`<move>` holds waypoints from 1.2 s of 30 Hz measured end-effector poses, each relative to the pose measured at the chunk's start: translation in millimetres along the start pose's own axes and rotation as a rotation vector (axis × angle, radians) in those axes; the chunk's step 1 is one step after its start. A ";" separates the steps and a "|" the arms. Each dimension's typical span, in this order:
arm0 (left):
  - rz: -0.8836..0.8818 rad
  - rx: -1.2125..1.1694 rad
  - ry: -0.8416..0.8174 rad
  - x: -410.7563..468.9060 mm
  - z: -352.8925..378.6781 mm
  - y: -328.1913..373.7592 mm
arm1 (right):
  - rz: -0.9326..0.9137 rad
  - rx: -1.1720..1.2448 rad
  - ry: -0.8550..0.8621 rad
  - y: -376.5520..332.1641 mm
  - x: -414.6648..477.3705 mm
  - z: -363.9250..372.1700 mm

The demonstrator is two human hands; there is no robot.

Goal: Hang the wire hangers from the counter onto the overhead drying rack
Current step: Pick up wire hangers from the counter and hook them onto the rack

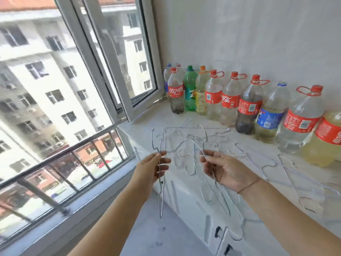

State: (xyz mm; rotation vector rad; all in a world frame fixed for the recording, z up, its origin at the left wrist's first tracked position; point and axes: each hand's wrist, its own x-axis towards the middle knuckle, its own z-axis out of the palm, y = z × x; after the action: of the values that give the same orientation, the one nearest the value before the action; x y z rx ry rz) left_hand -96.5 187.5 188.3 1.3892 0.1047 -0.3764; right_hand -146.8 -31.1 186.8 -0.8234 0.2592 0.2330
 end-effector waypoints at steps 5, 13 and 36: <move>0.082 -0.063 0.186 -67.6 -70.3 16.0 | 0.139 -0.017 -0.155 47.2 0.1 71.4; 0.179 -0.099 0.433 -193.3 -184.7 29.1 | 0.352 -0.066 -0.424 134.4 -22.6 196.6; 0.408 -0.066 0.907 -615.4 -479.3 85.4 | 0.473 -0.205 -1.007 418.8 -238.9 573.1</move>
State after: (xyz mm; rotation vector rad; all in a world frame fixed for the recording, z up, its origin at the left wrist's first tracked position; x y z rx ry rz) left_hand -574.7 786.0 358.1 1.3832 0.5578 0.6115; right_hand -420.9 647.2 346.8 -0.7453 -0.5360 1.0886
